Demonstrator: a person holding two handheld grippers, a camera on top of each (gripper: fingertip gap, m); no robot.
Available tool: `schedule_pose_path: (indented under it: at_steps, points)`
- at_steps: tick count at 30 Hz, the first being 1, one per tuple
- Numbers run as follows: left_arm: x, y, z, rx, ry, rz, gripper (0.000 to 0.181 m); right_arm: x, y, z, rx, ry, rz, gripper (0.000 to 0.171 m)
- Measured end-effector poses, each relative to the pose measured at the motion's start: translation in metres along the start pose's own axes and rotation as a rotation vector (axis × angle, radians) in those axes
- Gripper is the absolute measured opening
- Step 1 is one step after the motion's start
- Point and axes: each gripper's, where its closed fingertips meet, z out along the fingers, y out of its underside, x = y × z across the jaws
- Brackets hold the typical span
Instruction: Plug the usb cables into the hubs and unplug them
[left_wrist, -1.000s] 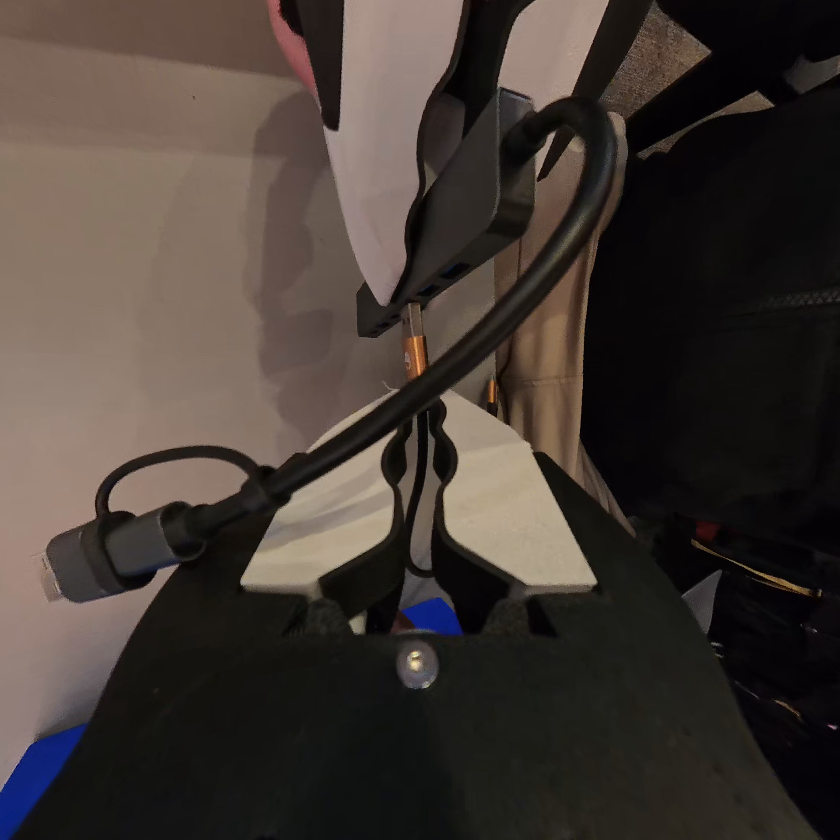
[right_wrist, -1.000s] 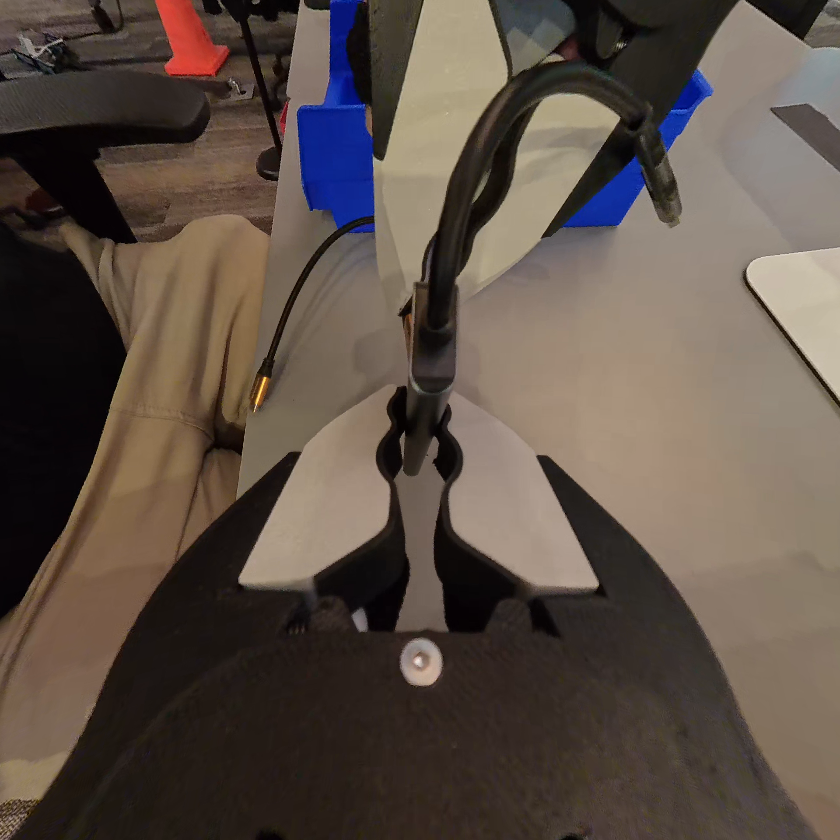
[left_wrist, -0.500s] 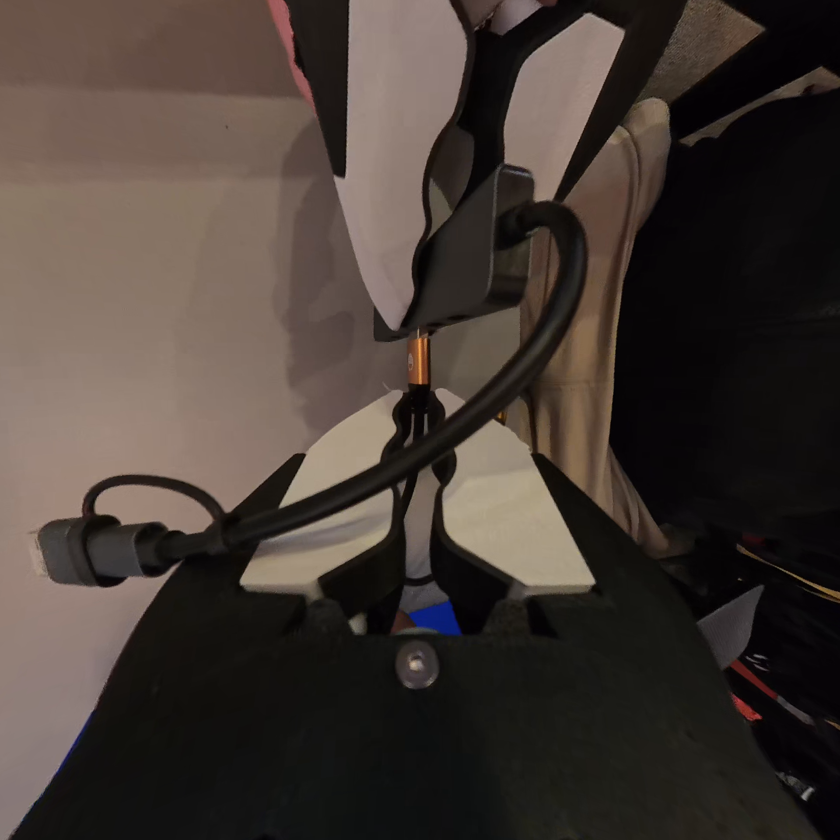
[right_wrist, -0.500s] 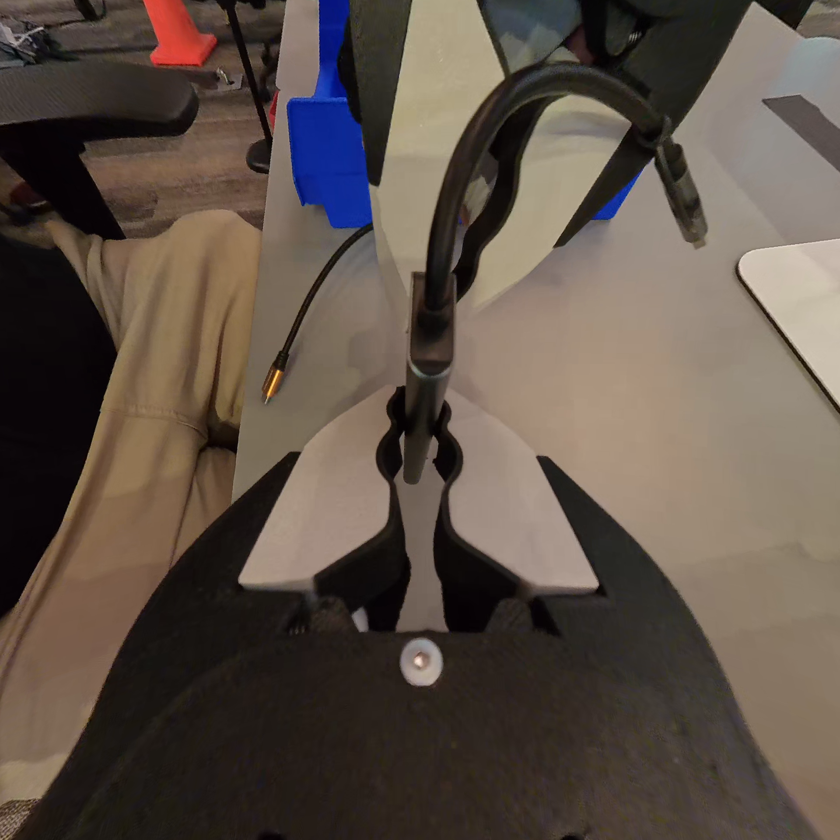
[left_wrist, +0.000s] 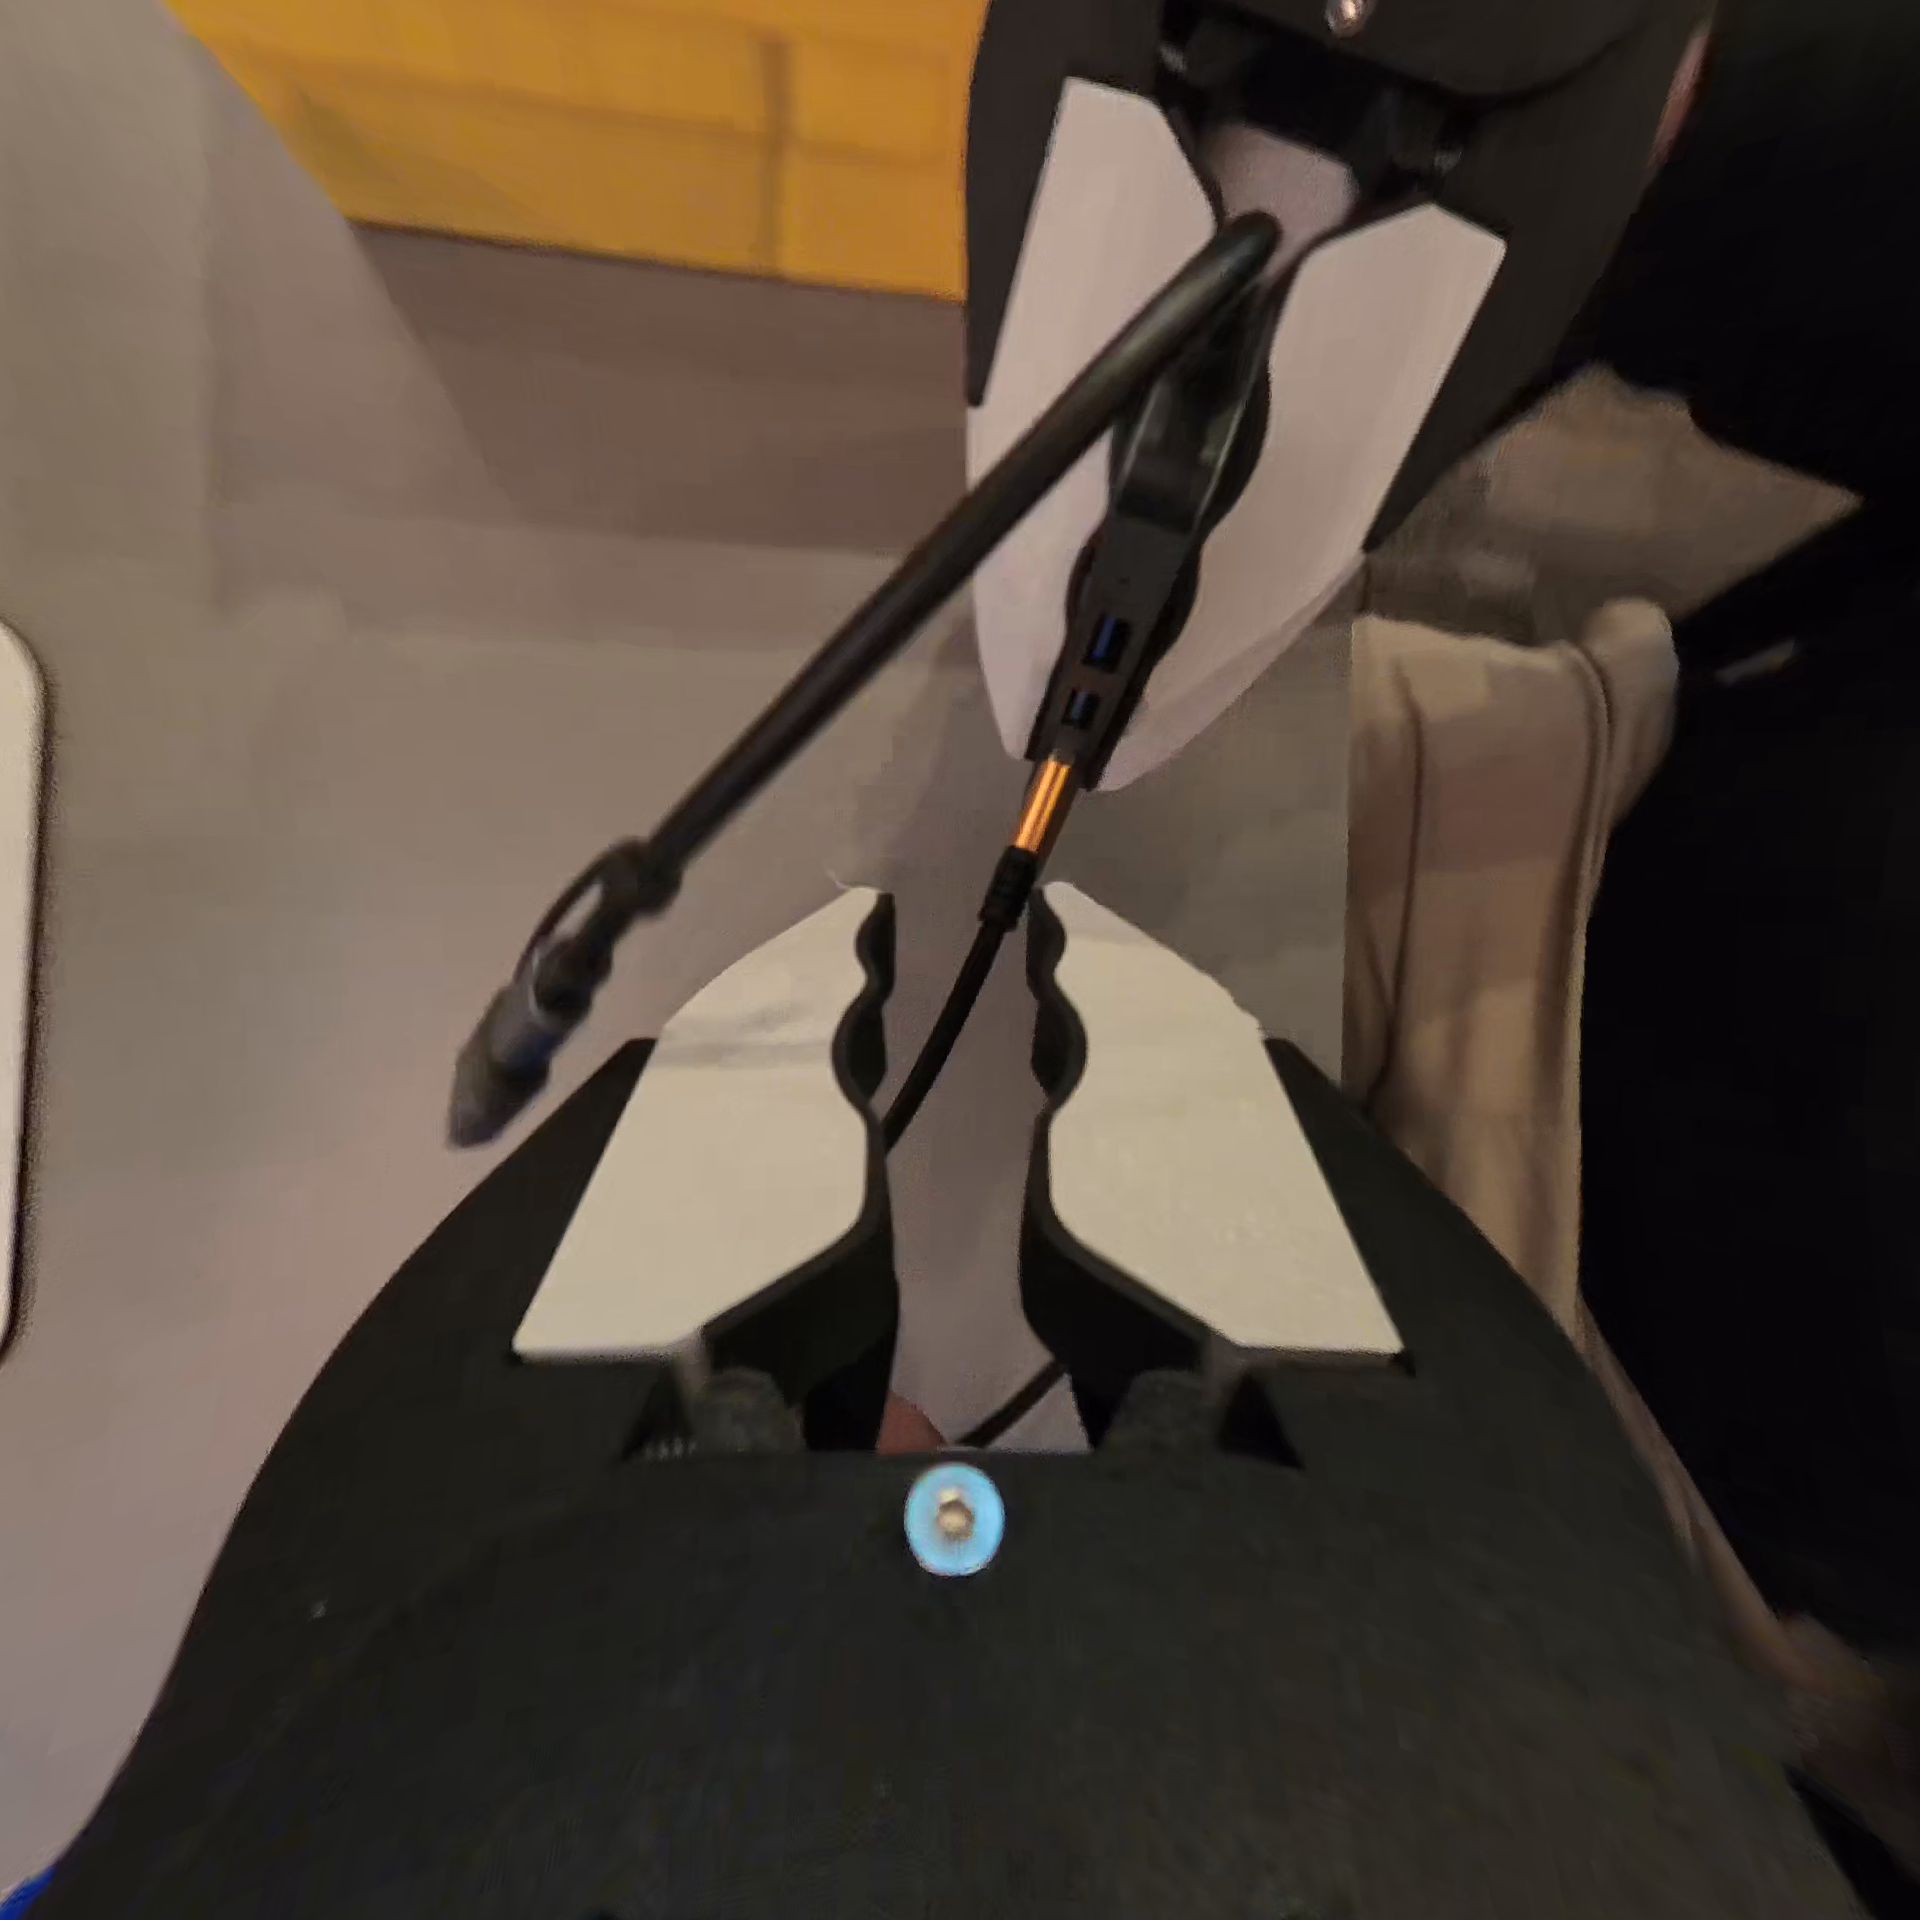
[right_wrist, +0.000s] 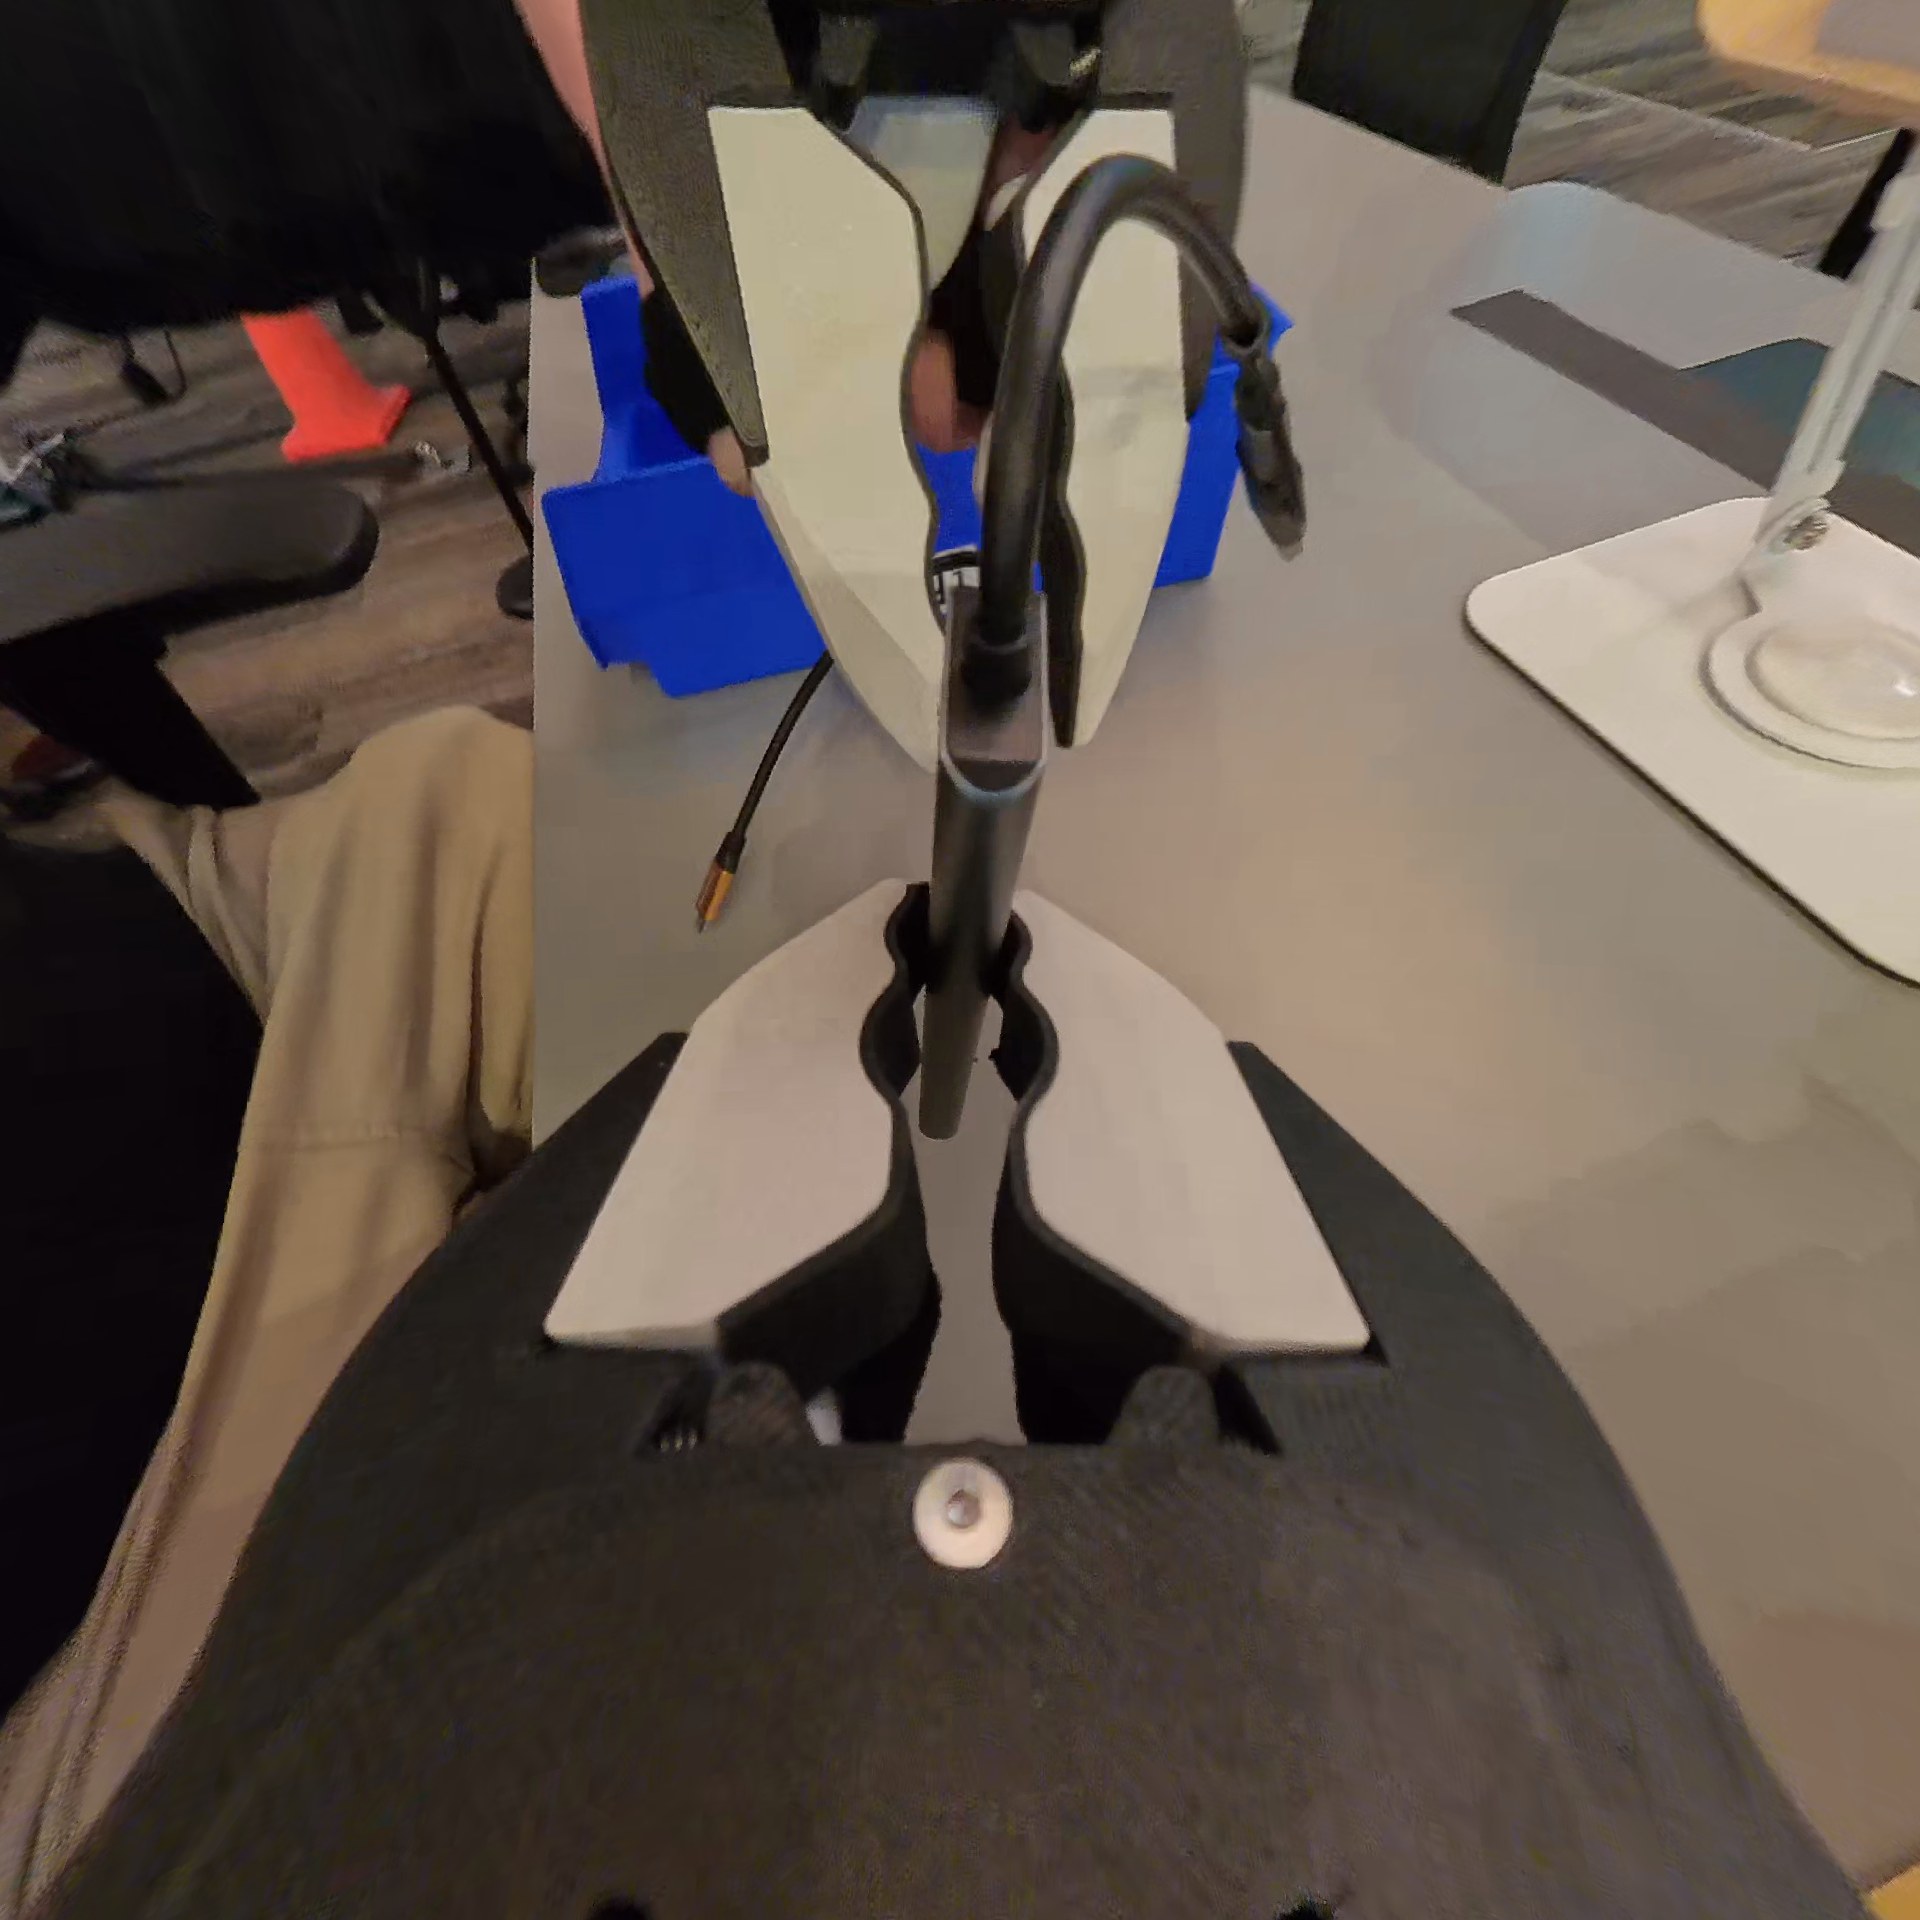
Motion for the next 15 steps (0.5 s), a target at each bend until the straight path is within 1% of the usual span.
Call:
schedule_pose_path:
  at_steps: [1, 4, 6, 8, 10, 11, 12, 15]
  points:
    - [-0.004, -0.003, -0.004, 0.036, -0.036, -0.008, 0.024, 0.003, -0.002, -0.002, 0.008, 0.013, 0.014, 0.010]
    - [-0.014, -0.008, -0.021, 0.129, -0.196, 0.029, 0.026, 0.013, -0.007, -0.007, 0.050, 0.054, 0.076, 0.010]
    - [-0.026, -0.011, -0.039, 0.203, -0.336, 0.027, 0.026, 0.019, -0.011, -0.012, 0.082, 0.079, 0.110, 0.010]
    - [-0.029, -0.012, -0.059, 0.293, -0.418, 0.008, 0.025, 0.022, -0.019, -0.018, 0.114, 0.098, 0.127, 0.010]
    - [-0.032, -0.009, -0.075, 0.392, -0.469, -0.057, 0.023, 0.026, -0.028, -0.027, 0.156, 0.127, 0.150, 0.010]
    - [-0.030, -0.005, -0.077, 0.420, -0.467, -0.084, 0.022, 0.029, -0.033, -0.034, 0.184, 0.139, 0.164, 0.010]
    - [-0.028, 0.002, -0.079, 0.433, -0.469, -0.097, 0.021, 0.032, -0.038, -0.042, 0.218, 0.150, 0.183, 0.010]
    - [-0.026, 0.018, -0.085, 0.479, -0.552, -0.116, 0.019, 0.047, -0.050, -0.070, 0.311, 0.194, 0.252, 0.010]
